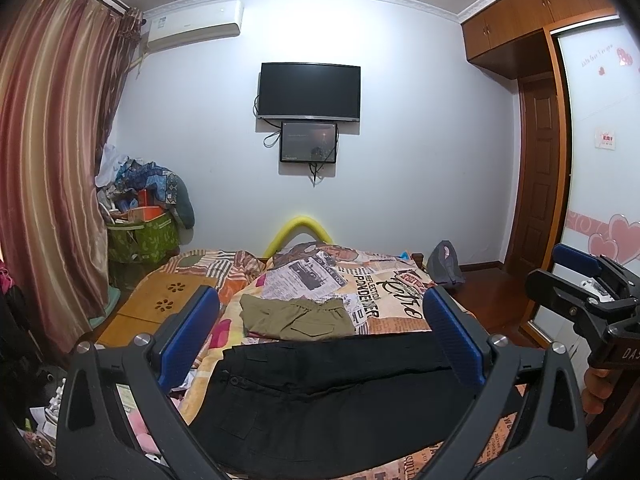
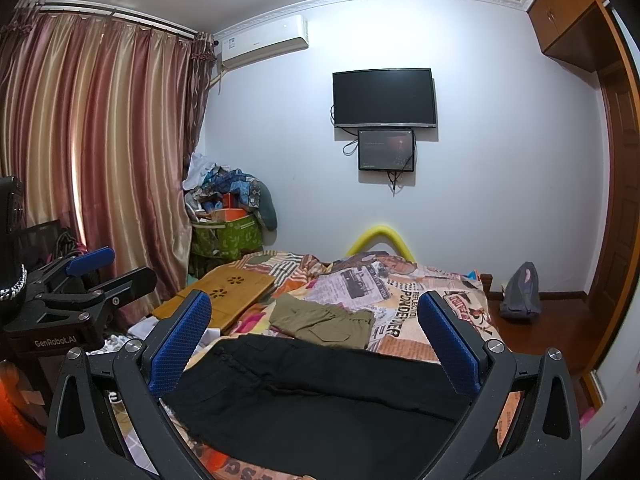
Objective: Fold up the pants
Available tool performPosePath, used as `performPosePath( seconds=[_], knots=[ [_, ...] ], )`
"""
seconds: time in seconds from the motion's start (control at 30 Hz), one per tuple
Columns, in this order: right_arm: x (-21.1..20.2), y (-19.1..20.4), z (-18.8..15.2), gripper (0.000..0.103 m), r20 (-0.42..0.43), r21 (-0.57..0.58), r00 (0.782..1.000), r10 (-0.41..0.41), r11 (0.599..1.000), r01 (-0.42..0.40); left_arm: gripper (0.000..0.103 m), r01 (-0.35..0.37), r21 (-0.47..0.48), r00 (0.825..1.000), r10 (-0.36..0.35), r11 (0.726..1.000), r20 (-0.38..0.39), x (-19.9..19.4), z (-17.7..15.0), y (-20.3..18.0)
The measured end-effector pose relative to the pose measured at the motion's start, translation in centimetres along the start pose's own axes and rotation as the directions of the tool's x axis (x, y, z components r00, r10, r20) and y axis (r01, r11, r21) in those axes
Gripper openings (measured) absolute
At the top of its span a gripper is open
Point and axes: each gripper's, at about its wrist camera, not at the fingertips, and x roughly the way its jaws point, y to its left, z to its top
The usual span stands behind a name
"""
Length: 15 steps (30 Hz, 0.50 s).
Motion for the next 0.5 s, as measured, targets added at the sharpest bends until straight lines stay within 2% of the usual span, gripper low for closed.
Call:
performPosePath(
  seconds=[0.5],
  knots=[
    [-0.08,0.5,-0.13,0.103,-0.002,-0.002,1.0,0.003,1.0,-0.003,0.103,0.0,-0.004,1.0,0.0,1.0,0.002,-0.07,-0.18,-0.16]
  ],
)
